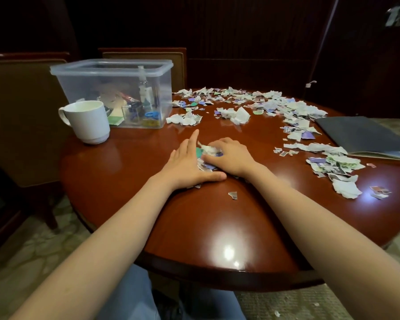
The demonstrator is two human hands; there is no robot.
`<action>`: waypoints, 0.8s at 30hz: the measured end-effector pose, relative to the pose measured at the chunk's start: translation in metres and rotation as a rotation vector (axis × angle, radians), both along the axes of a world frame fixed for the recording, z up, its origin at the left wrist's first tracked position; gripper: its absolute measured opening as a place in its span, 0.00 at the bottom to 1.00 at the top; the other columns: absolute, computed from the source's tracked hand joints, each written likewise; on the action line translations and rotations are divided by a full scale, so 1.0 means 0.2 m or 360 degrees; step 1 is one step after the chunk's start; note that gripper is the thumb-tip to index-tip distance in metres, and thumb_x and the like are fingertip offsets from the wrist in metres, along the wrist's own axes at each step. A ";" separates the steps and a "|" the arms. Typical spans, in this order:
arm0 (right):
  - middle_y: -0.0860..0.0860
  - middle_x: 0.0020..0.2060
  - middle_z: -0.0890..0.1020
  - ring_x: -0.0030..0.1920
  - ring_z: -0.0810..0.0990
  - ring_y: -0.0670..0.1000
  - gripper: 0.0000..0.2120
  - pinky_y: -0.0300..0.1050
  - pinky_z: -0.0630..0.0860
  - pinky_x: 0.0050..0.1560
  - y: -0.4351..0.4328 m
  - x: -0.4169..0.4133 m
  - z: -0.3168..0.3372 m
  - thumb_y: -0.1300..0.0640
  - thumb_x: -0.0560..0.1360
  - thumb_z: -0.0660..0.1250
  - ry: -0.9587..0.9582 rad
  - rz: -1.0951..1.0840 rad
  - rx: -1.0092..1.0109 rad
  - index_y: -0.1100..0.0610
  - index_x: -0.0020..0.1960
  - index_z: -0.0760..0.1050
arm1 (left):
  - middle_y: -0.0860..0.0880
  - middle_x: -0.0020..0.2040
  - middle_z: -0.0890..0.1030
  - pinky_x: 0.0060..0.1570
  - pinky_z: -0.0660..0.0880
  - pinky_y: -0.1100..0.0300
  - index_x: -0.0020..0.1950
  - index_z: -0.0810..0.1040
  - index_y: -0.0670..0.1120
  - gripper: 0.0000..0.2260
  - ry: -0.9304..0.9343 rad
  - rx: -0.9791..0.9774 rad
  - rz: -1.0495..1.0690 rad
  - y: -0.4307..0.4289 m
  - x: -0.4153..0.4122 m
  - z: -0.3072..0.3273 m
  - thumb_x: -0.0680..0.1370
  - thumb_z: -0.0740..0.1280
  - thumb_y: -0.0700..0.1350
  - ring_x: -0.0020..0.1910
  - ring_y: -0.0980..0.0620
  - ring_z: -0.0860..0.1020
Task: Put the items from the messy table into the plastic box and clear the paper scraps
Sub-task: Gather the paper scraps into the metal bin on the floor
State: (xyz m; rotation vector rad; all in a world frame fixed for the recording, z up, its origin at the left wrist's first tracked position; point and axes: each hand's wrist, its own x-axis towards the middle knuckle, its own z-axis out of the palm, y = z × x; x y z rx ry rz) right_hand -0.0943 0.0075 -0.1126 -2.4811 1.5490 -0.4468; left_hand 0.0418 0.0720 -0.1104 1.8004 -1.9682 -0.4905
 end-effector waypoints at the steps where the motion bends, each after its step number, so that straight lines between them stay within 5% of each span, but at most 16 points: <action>1: 0.54 0.65 0.72 0.64 0.69 0.56 0.24 0.51 0.64 0.63 -0.01 0.01 0.00 0.41 0.76 0.60 -0.0001 -0.0021 -0.0064 0.51 0.68 0.69 | 0.46 0.78 0.48 0.74 0.49 0.47 0.77 0.37 0.52 0.53 -0.0031 -0.0023 0.0043 -0.01 0.00 0.00 0.66 0.70 0.65 0.77 0.47 0.51; 6: 0.54 0.45 0.76 0.45 0.73 0.53 0.10 0.44 0.65 0.41 -0.04 0.05 -0.01 0.51 0.77 0.62 -0.0240 -0.0040 -0.0140 0.58 0.50 0.73 | 0.46 0.78 0.53 0.74 0.55 0.48 0.77 0.39 0.52 0.50 0.0102 -0.0029 0.0088 -0.03 0.01 -0.01 0.69 0.69 0.64 0.76 0.46 0.56; 9: 0.50 0.32 0.72 0.32 0.68 0.48 0.12 0.44 0.61 0.33 -0.05 0.04 0.00 0.54 0.79 0.58 -0.0565 -0.0097 -0.0079 0.58 0.38 0.68 | 0.47 0.77 0.54 0.72 0.59 0.50 0.77 0.40 0.55 0.48 0.0342 0.0068 0.0004 -0.03 0.01 -0.01 0.68 0.69 0.64 0.75 0.47 0.59; 13: 0.49 0.30 0.69 0.31 0.66 0.46 0.16 0.41 0.62 0.32 -0.06 0.03 0.02 0.55 0.80 0.55 -0.1148 -0.0339 0.0132 0.57 0.35 0.66 | 0.49 0.76 0.56 0.71 0.63 0.48 0.76 0.41 0.58 0.56 0.0443 0.0128 -0.0076 -0.01 -0.05 -0.01 0.58 0.72 0.69 0.73 0.47 0.63; 18: 0.54 0.35 0.74 0.38 0.73 0.52 0.13 0.44 0.68 0.37 -0.08 0.00 0.08 0.55 0.79 0.56 -0.1981 -0.0735 0.0656 0.55 0.36 0.68 | 0.49 0.78 0.50 0.74 0.53 0.45 0.77 0.40 0.52 0.55 0.0009 -0.0013 -0.0092 -0.06 -0.19 -0.02 0.63 0.72 0.67 0.77 0.48 0.53; 24: 0.51 0.32 0.69 0.29 0.68 0.48 0.10 0.40 0.65 0.29 -0.05 -0.13 0.11 0.53 0.77 0.56 -0.2404 -0.0885 0.0771 0.55 0.39 0.68 | 0.48 0.76 0.58 0.73 0.55 0.47 0.77 0.52 0.51 0.49 -0.0295 -0.0021 -0.0070 -0.19 -0.28 -0.03 0.64 0.64 0.73 0.74 0.46 0.58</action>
